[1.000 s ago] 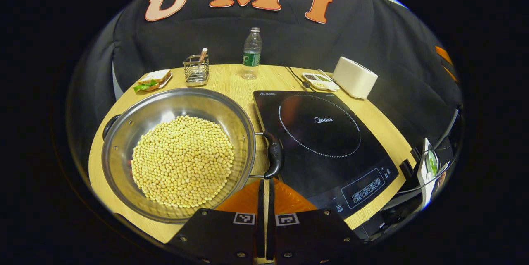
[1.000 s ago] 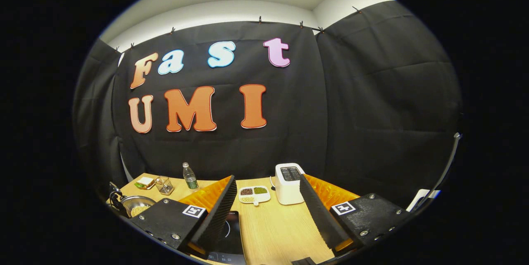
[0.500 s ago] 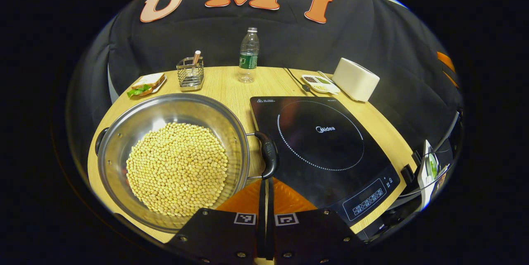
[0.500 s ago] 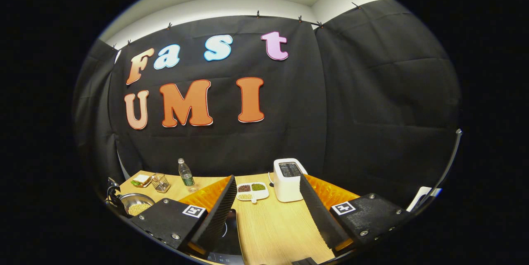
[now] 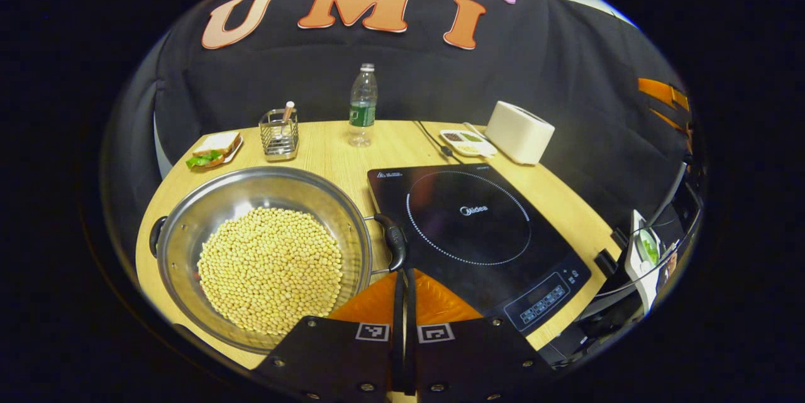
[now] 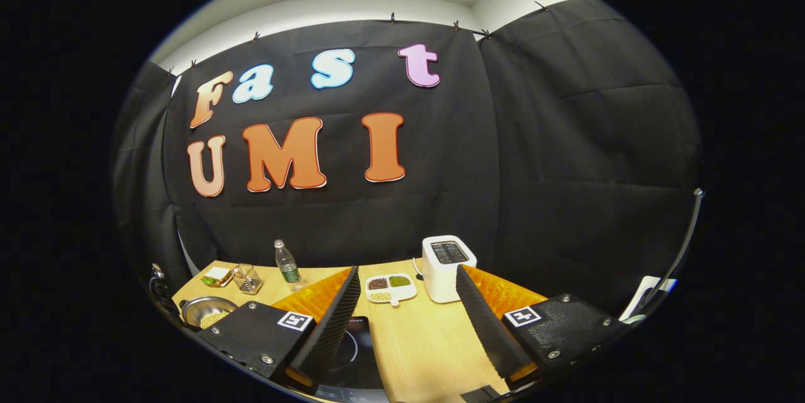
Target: First push the handle of the pot to place it horizontally, then grasp the pot with both hands and set it on the induction cooktop.
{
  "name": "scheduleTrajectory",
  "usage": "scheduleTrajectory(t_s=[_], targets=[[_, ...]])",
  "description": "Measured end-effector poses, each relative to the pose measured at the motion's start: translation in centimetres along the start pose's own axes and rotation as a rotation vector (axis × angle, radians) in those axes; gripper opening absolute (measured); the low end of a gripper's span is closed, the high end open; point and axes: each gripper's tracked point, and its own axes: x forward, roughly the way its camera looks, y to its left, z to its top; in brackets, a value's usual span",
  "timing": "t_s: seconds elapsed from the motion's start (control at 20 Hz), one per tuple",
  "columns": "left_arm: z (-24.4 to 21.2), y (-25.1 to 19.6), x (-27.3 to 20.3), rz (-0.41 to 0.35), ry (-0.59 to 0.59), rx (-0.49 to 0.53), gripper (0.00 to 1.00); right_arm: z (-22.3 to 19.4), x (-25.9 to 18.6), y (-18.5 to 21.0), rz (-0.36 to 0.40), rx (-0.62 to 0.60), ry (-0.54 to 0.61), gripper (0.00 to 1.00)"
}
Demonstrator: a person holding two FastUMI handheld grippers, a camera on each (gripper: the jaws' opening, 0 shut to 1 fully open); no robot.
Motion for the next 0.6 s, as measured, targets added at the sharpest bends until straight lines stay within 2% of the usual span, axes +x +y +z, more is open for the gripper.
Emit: scheduleTrajectory(t_s=[0.2, 0.45, 0.6], targets=[[1.4, 3.6, -3.7, 0.033, -0.069, -0.017, 0.02, -1.3, -0.5, 5.2, 0.045, 0.018, 0.013, 0.95], [2.5, 11.3, -8.3, 0.155, -0.160, -0.063, 0.01, -5.2, -1.3, 13.4, 0.111, 0.035, 0.035, 0.95], [3.0, 16.0, -10.8, 0.249, -0.207, -0.036, 0.01, -9.5, -1.2, 19.1, 0.171, 0.043, 0.105, 0.95]])
